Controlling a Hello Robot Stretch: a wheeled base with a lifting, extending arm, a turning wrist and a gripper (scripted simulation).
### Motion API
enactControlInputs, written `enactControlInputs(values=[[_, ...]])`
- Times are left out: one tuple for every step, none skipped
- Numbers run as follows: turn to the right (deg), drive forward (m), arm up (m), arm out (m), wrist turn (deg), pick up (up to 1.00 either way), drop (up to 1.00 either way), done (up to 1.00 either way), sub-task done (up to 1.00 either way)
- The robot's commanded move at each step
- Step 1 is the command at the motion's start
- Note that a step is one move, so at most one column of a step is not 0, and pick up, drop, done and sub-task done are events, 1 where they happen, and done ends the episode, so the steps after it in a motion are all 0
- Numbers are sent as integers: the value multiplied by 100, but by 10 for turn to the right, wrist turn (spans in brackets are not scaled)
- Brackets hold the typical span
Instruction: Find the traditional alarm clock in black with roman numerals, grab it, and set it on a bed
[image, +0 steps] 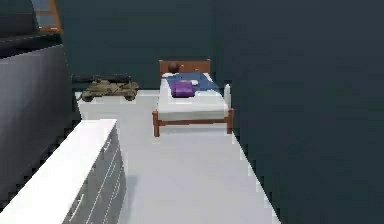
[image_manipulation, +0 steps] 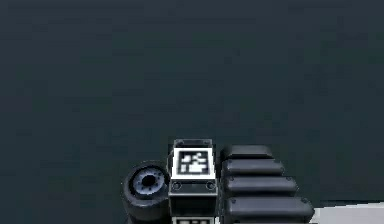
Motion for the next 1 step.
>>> enactControlInputs(values=[[0,100,0,0,0,0,0,0,0]])
